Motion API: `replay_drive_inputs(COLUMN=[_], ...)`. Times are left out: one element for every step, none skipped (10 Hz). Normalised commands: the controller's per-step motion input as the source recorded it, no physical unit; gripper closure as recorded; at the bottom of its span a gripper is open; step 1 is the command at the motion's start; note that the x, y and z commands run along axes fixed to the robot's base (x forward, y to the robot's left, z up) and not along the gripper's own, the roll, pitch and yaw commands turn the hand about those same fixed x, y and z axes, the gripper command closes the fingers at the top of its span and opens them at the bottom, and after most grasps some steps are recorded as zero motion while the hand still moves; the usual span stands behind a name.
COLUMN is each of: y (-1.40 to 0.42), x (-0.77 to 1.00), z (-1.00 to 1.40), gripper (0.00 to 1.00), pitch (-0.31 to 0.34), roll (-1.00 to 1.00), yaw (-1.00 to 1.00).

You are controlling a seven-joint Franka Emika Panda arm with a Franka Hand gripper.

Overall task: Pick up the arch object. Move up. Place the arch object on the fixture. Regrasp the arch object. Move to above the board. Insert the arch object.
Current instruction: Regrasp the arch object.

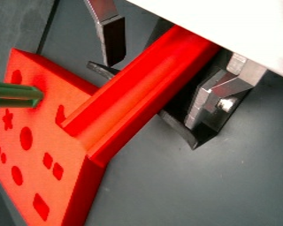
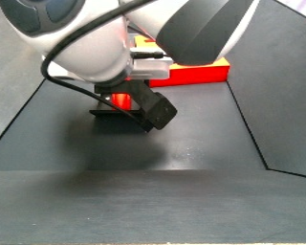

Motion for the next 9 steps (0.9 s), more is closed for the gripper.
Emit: replay_drive_inputs(y=[0.00,0.00,0.00,0.00,0.00,0.01,0.01,0.01,-1.00], x=[0.00,-0.03,-0.03,-0.04,-0.03,-0.03,-0.02,-0.02,-0.01], z=[1.00,1.00,1.00,1.00,0.89,0.71,0.53,0.27,0.96], gripper=[0.00,0.00,0.00,0.00,0.00,0.00,0.00,0.00,0.00], pitch=[-0.025,0.001,0.018,0.043,0.080,0.103,0.117,0.116,0.073], roll=[0.04,0.05,0.05,0.05,0.04,0.04,0.03,0.04,1.00], yaw=[0.07,0.07,0.07,0.06,0.04,0.03,0.01,-0.02,0.02])
